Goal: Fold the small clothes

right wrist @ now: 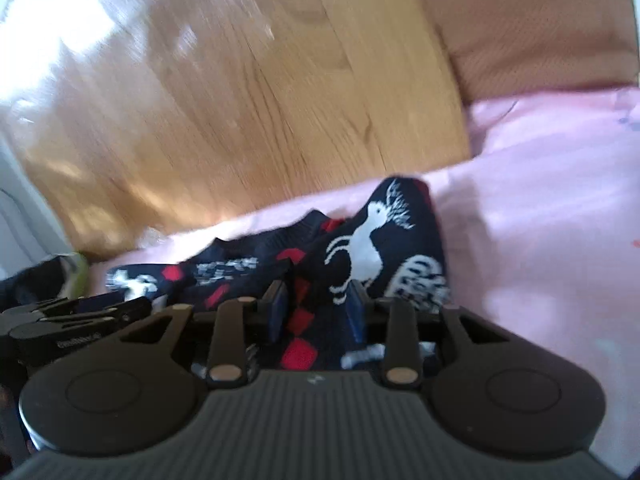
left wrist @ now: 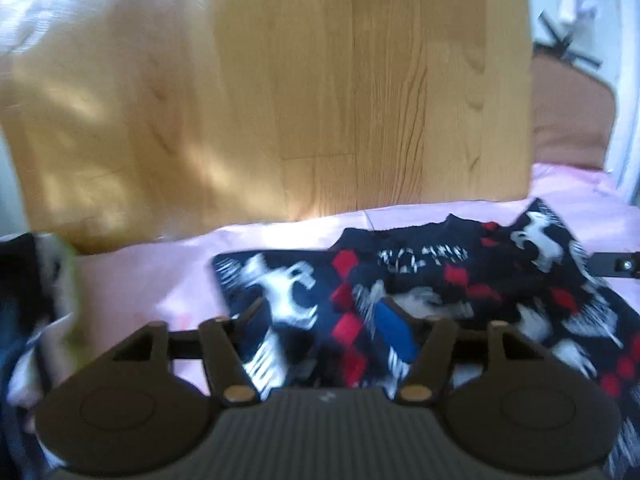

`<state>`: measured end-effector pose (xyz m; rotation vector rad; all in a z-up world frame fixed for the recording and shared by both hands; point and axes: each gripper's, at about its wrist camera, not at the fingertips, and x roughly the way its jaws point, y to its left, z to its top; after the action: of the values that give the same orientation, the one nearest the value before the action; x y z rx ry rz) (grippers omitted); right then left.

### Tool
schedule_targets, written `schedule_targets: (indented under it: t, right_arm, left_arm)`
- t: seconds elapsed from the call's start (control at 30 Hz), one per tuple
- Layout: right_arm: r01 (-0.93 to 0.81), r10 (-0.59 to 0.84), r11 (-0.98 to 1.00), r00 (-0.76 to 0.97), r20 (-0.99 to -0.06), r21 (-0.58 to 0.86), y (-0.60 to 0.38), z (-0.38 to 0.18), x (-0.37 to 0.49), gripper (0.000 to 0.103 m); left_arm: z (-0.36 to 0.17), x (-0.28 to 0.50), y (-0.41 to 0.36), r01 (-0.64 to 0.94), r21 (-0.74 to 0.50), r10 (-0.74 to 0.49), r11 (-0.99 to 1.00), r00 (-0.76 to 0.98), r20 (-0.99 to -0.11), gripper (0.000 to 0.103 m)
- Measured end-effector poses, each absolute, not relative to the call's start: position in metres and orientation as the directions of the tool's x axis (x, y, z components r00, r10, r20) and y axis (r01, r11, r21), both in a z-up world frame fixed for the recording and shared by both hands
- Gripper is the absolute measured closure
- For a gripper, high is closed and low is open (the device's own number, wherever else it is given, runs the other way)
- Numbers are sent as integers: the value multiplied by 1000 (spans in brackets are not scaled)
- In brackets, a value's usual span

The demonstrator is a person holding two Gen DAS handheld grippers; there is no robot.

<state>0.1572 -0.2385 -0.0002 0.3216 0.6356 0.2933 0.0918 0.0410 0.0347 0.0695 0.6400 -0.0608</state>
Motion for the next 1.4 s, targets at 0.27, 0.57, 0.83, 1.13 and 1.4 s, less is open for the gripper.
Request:
schedule_targets:
  t: [0.27,0.57,0.83,1.13,1.4]
  right_arm:
    - [-119,306,936,740,-599,330,-288,-21,43,61]
    - [-24,175,963,816,-551,270,-289,-30,-9,96]
    - [-134,375,884,777,-506,449,-317,-31,-73,81]
    - [-219,503,827,700,-507,518,-305,-47,-134,80]
    - [-240,482,827,770,-419,508,-314,-20,-143,97]
  left_arm:
    - [11,-24,89,108,-287,-288,952,634,-718,20]
    - [10,-66,90,-12,-161,-109,987,689,-716,93]
    - [18,-120,95,54,-262,-229,963,678,-699,49]
    - [8,-165,55,167,-158,-228,973,615,-755,58]
    - [24,-178,107,130,-439,-408,889,659,-632,96]
